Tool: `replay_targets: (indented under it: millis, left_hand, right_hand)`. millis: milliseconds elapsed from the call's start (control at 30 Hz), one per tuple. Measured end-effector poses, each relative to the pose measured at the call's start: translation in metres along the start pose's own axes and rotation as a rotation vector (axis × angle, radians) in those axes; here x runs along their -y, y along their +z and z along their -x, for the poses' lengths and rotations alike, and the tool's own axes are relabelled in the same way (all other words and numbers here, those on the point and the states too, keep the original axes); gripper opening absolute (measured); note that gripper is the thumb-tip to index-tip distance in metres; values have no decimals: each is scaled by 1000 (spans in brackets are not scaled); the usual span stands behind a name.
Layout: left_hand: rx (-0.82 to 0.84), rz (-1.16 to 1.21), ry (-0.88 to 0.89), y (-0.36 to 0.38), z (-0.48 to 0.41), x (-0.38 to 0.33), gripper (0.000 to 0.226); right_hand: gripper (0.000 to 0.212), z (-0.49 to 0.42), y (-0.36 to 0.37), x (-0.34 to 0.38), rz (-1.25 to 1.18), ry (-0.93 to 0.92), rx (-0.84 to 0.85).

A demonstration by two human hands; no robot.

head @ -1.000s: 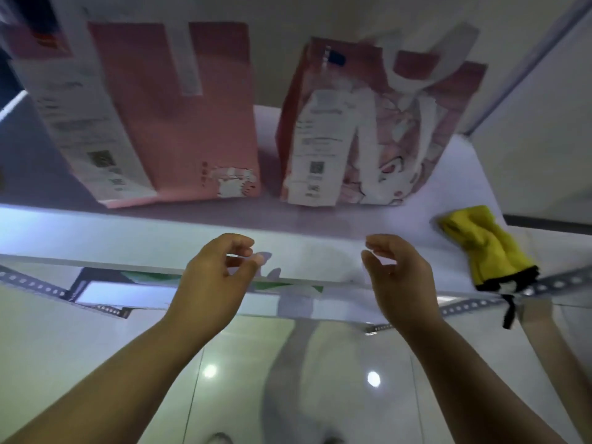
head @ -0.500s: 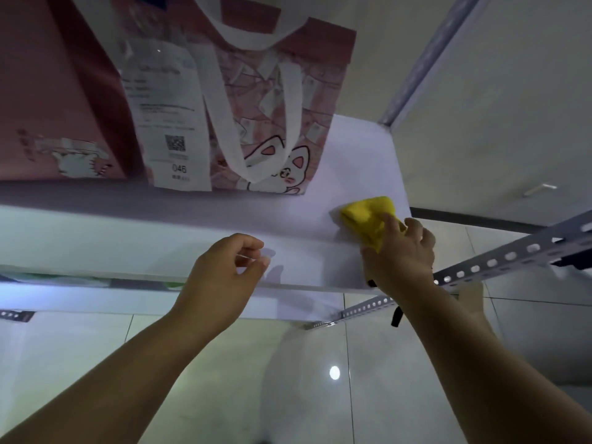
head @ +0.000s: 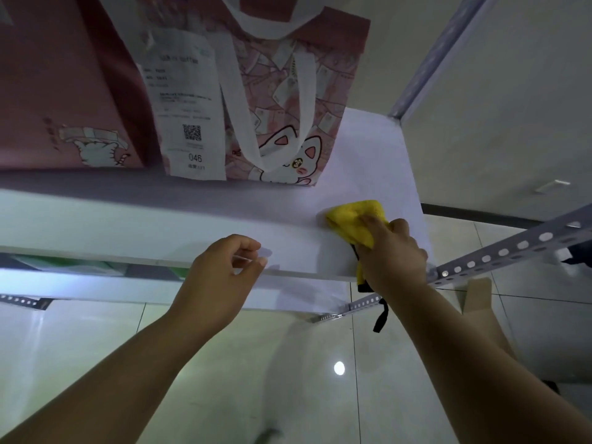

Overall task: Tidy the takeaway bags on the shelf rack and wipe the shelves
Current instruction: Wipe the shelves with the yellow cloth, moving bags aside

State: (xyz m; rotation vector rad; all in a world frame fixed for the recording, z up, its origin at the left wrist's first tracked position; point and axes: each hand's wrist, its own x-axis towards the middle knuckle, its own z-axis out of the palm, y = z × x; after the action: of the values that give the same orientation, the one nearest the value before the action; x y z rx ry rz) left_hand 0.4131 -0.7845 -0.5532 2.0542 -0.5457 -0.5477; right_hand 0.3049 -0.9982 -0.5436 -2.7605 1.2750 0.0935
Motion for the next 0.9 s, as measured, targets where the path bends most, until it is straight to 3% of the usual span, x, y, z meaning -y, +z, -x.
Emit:
replay_targets:
  millis: [333, 733, 900]
  left_hand:
    - [-57, 18, -47, -103, 34, 64, 14]
    - [-264, 3, -178, -298, 77, 168, 16]
    - [-341, -59, -239, -362, 87, 207, 7]
  right_hand:
    - [45, 83, 10, 122, -286, -242, 45]
    - [48, 129, 23, 356, -379, -548, 123]
    - [51, 133, 27, 442, -379, -679, 116]
